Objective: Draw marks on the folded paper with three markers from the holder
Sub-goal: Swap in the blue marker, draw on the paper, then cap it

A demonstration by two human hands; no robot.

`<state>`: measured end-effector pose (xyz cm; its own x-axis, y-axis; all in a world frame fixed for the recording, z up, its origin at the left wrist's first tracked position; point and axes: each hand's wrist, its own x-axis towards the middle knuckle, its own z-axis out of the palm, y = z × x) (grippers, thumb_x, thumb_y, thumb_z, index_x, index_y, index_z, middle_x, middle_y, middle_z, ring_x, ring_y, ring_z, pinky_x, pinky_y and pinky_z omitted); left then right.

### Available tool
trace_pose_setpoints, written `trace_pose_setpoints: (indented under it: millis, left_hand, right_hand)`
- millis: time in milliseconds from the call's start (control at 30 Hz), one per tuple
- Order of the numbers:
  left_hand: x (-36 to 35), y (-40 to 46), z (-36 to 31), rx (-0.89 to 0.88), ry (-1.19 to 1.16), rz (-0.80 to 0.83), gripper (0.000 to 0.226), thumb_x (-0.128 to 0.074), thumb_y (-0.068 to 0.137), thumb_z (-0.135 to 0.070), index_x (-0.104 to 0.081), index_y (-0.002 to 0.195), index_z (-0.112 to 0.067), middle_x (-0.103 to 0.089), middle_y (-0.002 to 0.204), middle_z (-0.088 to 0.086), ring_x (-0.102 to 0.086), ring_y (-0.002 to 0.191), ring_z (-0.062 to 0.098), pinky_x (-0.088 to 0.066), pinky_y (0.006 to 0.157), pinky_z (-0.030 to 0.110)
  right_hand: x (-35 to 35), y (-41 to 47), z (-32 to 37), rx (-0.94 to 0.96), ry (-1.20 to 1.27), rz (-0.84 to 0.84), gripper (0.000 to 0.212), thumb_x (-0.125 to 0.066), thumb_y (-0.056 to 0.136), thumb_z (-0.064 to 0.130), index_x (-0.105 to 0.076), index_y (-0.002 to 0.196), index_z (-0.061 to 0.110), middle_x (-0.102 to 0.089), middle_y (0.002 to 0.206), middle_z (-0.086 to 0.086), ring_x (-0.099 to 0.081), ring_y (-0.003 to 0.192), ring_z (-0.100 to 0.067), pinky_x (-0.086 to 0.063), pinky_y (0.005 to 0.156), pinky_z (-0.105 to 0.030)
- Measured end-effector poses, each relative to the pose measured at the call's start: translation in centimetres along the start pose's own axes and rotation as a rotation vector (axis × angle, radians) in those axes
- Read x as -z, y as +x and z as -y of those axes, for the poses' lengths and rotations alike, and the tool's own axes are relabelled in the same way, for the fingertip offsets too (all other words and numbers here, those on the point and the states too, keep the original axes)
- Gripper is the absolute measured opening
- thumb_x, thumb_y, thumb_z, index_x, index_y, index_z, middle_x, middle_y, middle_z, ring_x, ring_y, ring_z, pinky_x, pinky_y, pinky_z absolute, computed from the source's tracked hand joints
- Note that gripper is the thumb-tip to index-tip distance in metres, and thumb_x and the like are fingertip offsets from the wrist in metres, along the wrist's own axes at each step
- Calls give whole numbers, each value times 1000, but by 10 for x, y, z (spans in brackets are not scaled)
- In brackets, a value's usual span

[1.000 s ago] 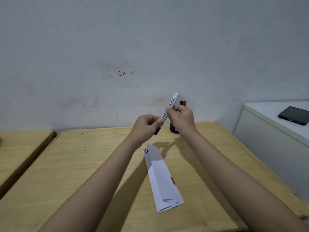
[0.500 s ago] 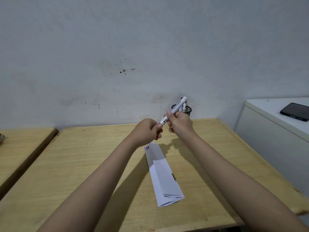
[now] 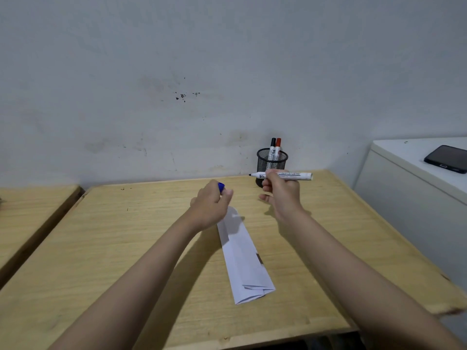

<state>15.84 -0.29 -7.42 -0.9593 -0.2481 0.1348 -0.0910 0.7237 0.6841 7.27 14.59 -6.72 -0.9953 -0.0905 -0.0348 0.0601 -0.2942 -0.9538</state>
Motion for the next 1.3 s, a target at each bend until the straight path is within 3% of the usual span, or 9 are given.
trace_pose_setpoints:
  millis: [100,267,400,500,600,700,867,1033,1300]
  left_hand:
    - [-5,-2,13,-7,147,29,41,-59,82,-41,-35,106,-18,-48,119,-13,-41,108,13,-23,91,35]
    - [-10,-4,32,74,205,27,52,-70,74,-37,-30,103,-22,-49,119,-16,-42,104,13,-21,89,36]
    - [-15,-6,40,107,230,19,53,-71,71,-40,-30,101,-23,-53,111,-15,-46,107,15,-22,87,37]
    - [-19,-7,46,109,205,15,55,-71,71,-43,-30,102,-23,-53,109,-19,-47,109,14,-21,85,36]
    - [-20,-9,51,109,172,-9,59,-72,69,-44,-31,104,-21,-52,107,-22,-46,110,12,-22,83,36]
    - [-20,-9,55,104,131,-29,60,-74,67,-45,-32,102,-21,-55,108,-22,-47,109,11,-22,83,37]
    - [-19,-9,58,98,96,-47,63,-77,62,-47,-33,99,-20,-57,106,-23,-50,109,8,-23,81,38]
    - [-18,-7,58,118,77,-37,66,-78,60,-50,-34,100,-21,-58,106,-22,-50,106,8,-23,81,38]
    - [-14,-6,56,138,73,-11,68,-79,58,-49,-34,100,-20,-58,104,-22,-50,106,9,-23,80,38]
  right_hand:
    - [-9,-9,-9,-2,18,-24,10,-65,86,15,-62,77,16,-55,63,-1,-51,56,-11,-51,56,-32]
    - [-24,-19,-23,-35,-24,-13,9,-63,86,14,-64,77,15,-61,63,-3,-56,54,-10,-53,55,-29]
    - [-36,-24,-38,-119,-64,29,7,-64,86,19,-66,79,16,-67,67,-3,-63,60,-11,-57,54,-29]
    - [-38,-26,-49,-148,-129,63,5,-65,85,18,-68,84,13,-68,69,-3,-64,64,-12,-60,62,-33]
    - [-35,-28,-59,-111,-200,70,11,-62,84,12,-67,75,15,-67,67,-2,-64,63,-13,-60,67,-35]
    - [-33,-25,-65,-41,-288,70,15,-63,83,12,-66,69,16,-70,67,0,-67,64,-13,-60,61,-31]
    - [-32,-25,-69,33,-426,112,15,-64,81,14,-65,67,19,-72,69,0,-69,57,-11,-62,64,-42]
    - [-31,-25,-70,75,-533,155,17,-62,82,18,-65,66,22,-74,73,0,-70,54,-19,-60,61,-43]
    - [-32,-21,-72,73,-511,165,17,-63,82,15,-64,66,18,-68,64,-4,-66,53,-17,-61,55,-36]
